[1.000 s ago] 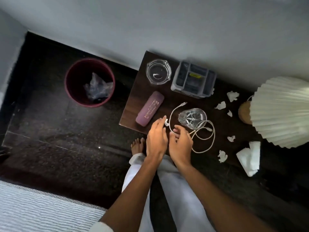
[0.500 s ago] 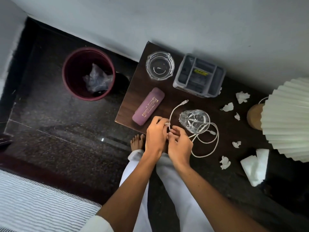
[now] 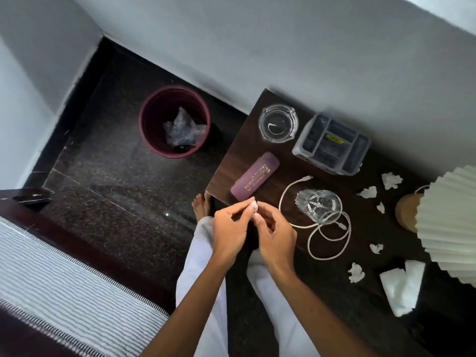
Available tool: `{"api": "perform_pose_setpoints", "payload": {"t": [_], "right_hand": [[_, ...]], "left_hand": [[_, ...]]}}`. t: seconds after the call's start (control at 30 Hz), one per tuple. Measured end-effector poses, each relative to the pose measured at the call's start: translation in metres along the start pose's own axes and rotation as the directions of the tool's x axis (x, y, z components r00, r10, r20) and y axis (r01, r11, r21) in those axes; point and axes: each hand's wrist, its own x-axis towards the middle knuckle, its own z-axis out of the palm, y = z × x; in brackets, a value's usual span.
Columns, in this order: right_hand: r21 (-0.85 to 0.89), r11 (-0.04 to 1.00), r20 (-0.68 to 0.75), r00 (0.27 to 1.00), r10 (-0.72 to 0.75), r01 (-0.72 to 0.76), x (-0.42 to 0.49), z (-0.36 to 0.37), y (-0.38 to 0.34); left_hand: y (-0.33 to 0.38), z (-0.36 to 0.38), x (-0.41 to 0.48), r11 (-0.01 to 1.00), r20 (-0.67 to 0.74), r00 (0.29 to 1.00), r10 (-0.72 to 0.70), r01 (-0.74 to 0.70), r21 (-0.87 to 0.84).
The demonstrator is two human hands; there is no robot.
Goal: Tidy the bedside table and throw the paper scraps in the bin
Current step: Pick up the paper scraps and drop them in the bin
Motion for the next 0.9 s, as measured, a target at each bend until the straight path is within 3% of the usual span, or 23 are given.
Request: {"api": "perform_pose_setpoints", "payload": {"t": [0.1,0.27,0.43,0.6,0.77,0.9], "right_hand": [[-0.045,0.997,-0.003,0.998,-0.066,0.066,0.008,0.020,-0.019],[-0.043,0.989,0.000,0.990,-0.142,0.141,0.035,0.068,-0.052],[0.012,0.999,0.070,0.996,-0.047,0.046,0.073,0.139,-0.077],[-0.010,1.000,0.042,0.999,-0.009,0.009,0.120,0.214,-0.096],[-0.004,0.993,0.053,0.992,0.115,-0.115,0.173,0.268,-0.101],[0.008,0.983,0.045,0.982,0.183,-0.183,0.198,0.287,-0.097]], "left_hand": [[0.010,-0.015,0.009,1.000,-0.045,0.999,0.015,-0.015,-0.008],[0.030,-0.057,0.044,0.950,0.019,0.992,-0.126,0.126,-0.284],[0.038,-0.102,0.103,0.878,-0.041,0.973,-0.229,0.188,-0.441],[0.045,-0.138,0.176,0.704,-0.081,0.927,-0.366,0.219,-0.675],[0.038,-0.162,0.238,0.596,-0.034,0.909,-0.416,0.245,-0.765],[0.030,-0.168,0.271,0.569,-0.010,0.893,-0.450,0.278,-0.774]]}}
